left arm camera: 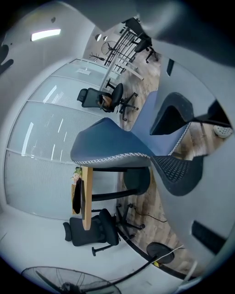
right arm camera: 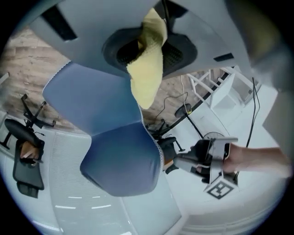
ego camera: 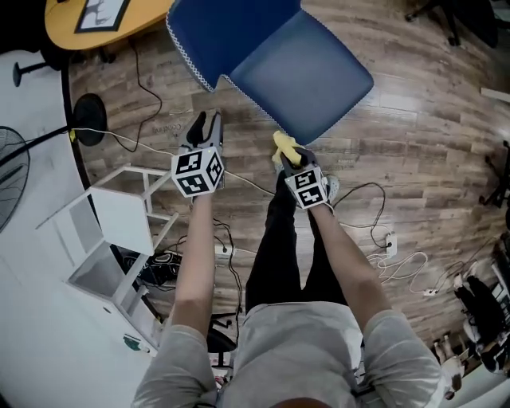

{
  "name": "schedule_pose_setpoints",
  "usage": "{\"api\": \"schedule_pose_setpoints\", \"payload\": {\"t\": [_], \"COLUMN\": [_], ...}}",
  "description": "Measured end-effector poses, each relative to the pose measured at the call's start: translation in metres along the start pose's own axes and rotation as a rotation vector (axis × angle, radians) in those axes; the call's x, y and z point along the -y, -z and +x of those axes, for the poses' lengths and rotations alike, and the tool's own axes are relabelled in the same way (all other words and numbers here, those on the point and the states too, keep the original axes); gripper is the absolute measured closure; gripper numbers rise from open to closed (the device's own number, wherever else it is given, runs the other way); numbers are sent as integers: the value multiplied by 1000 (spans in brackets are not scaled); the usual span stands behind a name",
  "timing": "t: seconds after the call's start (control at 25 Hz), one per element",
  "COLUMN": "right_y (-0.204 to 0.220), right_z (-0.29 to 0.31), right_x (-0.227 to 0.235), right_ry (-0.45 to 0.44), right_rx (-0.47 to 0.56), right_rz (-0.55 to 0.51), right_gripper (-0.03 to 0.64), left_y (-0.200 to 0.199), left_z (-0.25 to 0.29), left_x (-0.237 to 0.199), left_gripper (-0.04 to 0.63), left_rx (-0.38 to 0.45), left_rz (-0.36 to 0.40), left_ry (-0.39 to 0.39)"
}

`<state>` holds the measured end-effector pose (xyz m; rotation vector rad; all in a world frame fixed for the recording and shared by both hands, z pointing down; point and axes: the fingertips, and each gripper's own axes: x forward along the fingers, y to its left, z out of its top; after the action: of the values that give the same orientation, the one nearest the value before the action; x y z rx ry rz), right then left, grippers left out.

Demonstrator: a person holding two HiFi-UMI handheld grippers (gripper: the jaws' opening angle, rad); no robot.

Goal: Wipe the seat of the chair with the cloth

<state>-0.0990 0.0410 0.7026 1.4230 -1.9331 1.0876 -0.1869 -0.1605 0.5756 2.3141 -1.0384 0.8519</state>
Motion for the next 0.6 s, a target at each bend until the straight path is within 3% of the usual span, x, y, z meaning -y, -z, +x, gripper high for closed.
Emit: {"api": "schedule_pose_setpoints", "payload": {"t": [0.16,0.4,0.6], "right_y": [-36,-78,-85], "right_z": [-63,-156,-231], "right_x": [1,14,12], "right_ry": [13,56,59], "right_rx": [92,202,248], "right_rz": [6,14,97], "right_gripper": [532,532,532], "left_y": [9,-9,-8], "left_z": [-37,-99,-154], "left_x": [38,103,155], "left_gripper": [439,439,439], "left_rx": [-1,62,62], "left_rz": [-40,-67,36], "left_ry": [34,79,128]}}
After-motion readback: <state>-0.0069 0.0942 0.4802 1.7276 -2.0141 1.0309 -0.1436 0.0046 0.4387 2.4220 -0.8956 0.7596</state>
